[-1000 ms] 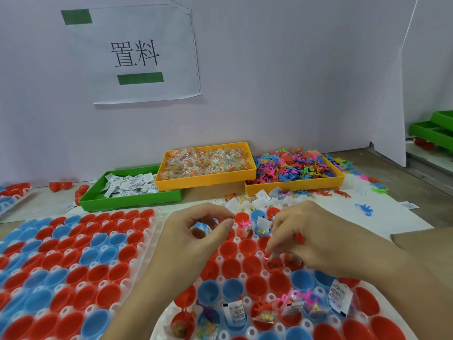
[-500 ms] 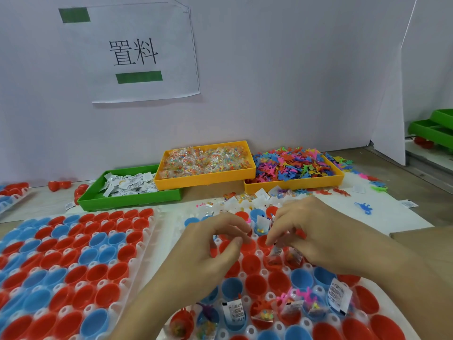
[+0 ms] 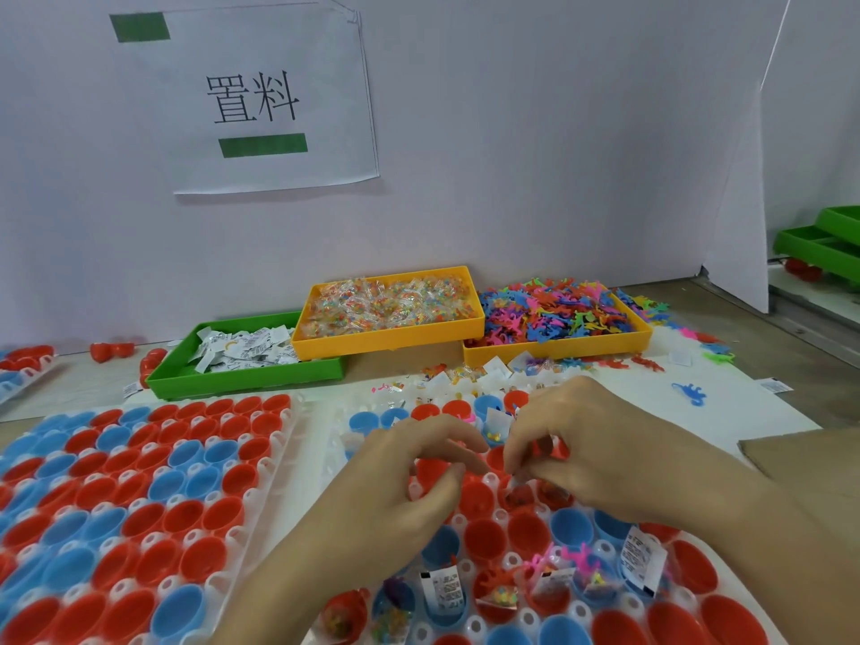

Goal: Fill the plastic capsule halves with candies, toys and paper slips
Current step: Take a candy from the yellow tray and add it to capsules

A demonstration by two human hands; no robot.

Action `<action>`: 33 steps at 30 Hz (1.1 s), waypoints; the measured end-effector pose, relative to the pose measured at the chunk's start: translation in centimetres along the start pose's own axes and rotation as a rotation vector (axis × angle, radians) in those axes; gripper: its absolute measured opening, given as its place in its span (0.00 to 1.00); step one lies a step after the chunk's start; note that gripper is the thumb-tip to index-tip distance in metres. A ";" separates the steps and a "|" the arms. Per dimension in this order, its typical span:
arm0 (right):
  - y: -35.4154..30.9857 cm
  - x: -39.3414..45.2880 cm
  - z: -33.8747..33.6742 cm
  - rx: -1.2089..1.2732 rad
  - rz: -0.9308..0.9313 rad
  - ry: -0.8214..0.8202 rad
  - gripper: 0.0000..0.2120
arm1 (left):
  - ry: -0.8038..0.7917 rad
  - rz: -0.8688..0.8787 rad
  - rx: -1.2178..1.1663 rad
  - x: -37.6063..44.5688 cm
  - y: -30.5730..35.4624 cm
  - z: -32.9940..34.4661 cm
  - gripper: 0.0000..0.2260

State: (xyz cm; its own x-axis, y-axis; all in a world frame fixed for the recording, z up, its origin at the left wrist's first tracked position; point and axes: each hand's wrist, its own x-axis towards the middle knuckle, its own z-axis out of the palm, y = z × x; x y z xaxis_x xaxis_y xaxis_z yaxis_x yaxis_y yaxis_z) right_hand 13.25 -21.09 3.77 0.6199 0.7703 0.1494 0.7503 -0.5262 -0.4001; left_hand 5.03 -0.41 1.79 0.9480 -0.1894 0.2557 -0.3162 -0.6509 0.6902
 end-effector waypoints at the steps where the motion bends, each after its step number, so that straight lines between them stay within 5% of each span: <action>1: 0.0 0.0 0.0 0.001 0.005 -0.004 0.08 | 0.010 -0.002 0.003 0.0 0.0 0.0 0.12; 22: 0.0 -0.3 -0.6 0.144 0.016 0.027 0.11 | 0.151 0.001 0.011 0.1 -0.4 -0.6 0.10; 28: 4.1 -0.3 -2.6 0.271 0.163 0.414 0.10 | 0.234 0.019 0.025 0.2 -1.0 -0.8 0.13; 33: 12.9 -1.5 -2.5 0.114 0.670 0.690 0.07 | 0.341 -0.007 0.009 0.4 -1.1 -0.9 0.13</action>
State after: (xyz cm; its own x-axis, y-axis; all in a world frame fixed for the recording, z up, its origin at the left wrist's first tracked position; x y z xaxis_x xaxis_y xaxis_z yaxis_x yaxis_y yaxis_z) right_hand 22.55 -29.91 0.65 0.9365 -0.0772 0.3421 0.1879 -0.7132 -0.6753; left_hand 5.70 0.92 1.72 0.8829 0.0708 0.4641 -0.3083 -0.6582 0.6869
